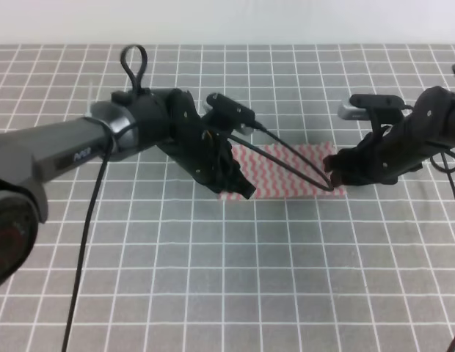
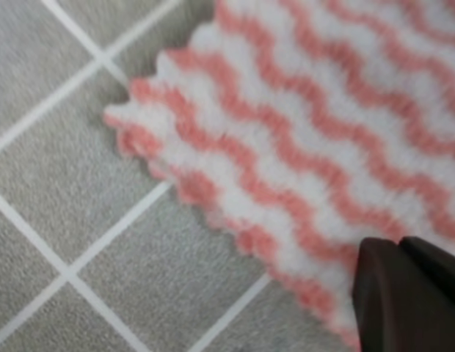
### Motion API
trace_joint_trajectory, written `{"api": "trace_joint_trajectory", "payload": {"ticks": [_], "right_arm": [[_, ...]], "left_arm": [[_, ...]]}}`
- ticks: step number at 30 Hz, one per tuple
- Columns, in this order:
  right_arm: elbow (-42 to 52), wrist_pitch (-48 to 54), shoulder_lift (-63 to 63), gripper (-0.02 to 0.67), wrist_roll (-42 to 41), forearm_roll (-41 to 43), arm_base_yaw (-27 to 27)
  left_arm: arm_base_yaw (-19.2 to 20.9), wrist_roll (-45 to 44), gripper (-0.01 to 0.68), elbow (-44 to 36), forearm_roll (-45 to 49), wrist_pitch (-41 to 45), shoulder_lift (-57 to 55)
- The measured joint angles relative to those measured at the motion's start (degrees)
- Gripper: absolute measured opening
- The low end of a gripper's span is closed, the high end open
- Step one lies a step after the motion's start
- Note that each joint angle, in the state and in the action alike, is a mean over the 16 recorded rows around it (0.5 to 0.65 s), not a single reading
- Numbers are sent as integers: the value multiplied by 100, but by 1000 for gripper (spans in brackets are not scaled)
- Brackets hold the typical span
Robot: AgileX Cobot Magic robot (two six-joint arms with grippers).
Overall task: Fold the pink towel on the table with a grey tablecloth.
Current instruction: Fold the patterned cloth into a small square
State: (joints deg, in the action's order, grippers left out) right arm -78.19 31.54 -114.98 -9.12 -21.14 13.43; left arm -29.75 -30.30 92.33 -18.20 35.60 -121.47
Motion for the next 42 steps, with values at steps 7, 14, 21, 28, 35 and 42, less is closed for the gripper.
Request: {"api": "trace_joint_trajectory", "payload": {"ticks": [7,14,21,28,35,42], "right_arm": [[-1,98,-100,318,-137,-318,0],[-3,186,-125,293,-341,-589,-1],[-8,251,-133,259,-477,-734,-4],[-55,296,-138,152,-562,-785,-7],[-331,522,-131,35,-728,-853,17],[-752,832,-128,-16,-1003,-1040,160]], "left_arm": [[0,-5,-2,1,51,106,-179],[-1,-2,-2,2,61,99,-186],[-1,6,-2,1,60,76,-184],[-1,12,-3,2,62,61,-186],[-1,9,-3,2,65,65,-186],[1,9,-2,0,67,72,-160]]}}
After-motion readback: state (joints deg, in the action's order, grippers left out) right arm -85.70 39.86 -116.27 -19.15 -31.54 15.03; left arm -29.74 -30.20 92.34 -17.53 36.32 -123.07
